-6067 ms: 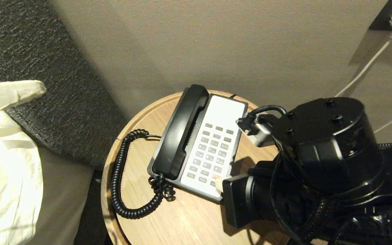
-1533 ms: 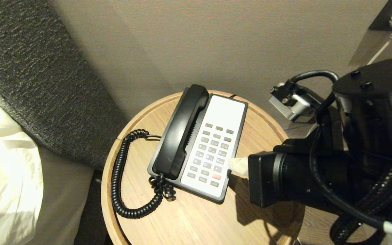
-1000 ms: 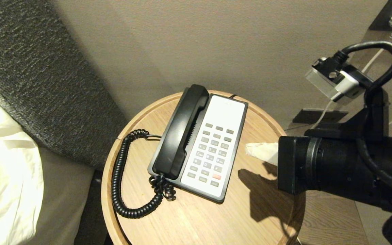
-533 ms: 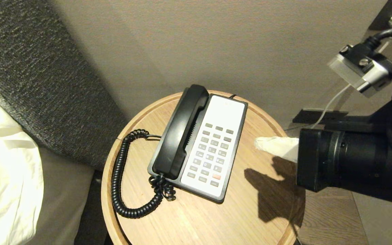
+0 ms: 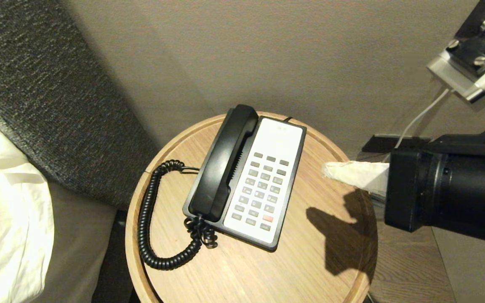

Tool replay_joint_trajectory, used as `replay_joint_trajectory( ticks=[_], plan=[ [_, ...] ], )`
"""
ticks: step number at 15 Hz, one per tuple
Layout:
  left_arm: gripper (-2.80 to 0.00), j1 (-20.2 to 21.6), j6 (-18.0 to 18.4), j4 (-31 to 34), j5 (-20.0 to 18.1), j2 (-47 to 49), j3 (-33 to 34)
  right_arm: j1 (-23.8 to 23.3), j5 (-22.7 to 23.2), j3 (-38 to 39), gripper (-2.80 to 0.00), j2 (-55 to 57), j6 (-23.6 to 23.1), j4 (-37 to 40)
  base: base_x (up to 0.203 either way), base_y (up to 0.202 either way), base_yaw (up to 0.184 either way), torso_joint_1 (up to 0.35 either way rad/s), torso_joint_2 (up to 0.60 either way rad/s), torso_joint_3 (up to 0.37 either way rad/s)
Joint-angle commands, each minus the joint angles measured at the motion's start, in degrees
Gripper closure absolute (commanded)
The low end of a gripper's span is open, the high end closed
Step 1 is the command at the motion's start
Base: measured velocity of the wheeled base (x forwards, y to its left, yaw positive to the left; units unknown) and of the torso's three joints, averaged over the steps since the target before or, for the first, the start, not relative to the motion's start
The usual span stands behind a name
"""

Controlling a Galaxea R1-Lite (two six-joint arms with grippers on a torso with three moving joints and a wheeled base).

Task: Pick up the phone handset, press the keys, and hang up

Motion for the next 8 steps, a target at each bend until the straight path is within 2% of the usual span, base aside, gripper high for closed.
replay_joint_trajectory(
  ticks=[1,8],
  plan=[
    [0.00,0.01,-1.23,-0.06,0.08,-0.16,0.26,-0.05,-0.19,0.49,0.00,-0.76,0.08,0.28,0.000,0.000,0.000,0.000,0.00,0.000],
    [0.00,0.01,-1.50,-0.06,0.17,-0.16,0.26,-0.47,-3.49,2.41,0.00,-2.29,0.46,0.04,0.000,0.000,0.000,0.000,0.00,0.000]
  ],
)
